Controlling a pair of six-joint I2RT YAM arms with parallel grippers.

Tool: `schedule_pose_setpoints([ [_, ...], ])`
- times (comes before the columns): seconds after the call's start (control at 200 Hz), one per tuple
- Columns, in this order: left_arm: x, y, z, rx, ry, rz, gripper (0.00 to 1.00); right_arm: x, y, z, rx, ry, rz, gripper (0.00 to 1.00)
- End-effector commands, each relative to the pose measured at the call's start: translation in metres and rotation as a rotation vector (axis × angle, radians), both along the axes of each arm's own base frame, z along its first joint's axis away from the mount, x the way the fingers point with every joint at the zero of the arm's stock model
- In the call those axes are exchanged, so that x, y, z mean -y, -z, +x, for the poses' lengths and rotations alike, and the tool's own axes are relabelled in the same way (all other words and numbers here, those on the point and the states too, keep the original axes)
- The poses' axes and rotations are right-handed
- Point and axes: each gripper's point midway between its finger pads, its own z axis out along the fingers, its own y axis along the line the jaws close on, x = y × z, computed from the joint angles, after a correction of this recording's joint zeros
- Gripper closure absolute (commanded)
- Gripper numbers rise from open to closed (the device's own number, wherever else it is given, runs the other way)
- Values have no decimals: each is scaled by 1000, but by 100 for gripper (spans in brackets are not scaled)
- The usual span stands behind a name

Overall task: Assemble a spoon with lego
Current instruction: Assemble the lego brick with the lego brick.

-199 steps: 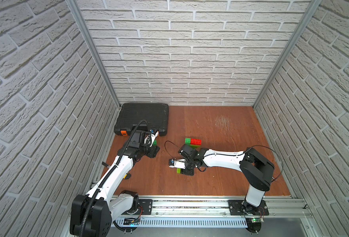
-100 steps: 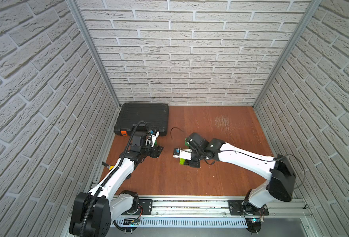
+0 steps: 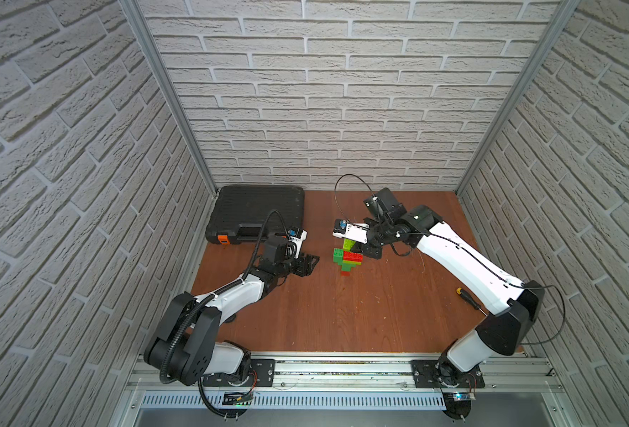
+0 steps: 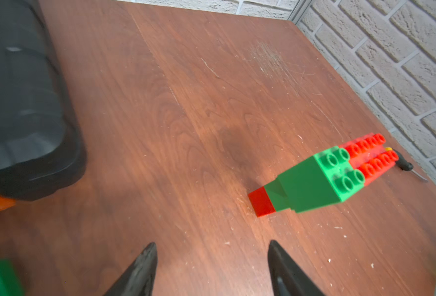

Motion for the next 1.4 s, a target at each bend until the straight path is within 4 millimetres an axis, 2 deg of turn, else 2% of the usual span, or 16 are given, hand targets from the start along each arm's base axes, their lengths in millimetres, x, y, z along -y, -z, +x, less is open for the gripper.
schedule_pose_setpoints([
  [0.0,18,-30,17,91,16,-91,33,-3,3,0,-20,-39,-5,82],
  [0.1,23,-29,21,87,26,-100,33,-4,13,6,-41,-36,-14,83],
  [0.555,42,-31,27,77,62,-129,33,2,34,27,-74,5,-43,83],
  [1.135,50,-28,27,65,83,-129,34,0,51,38,-110,24,-51,84],
  [1.395,54,-28,26,64,95,-132,34,-2,57,35,-149,20,-36,84],
])
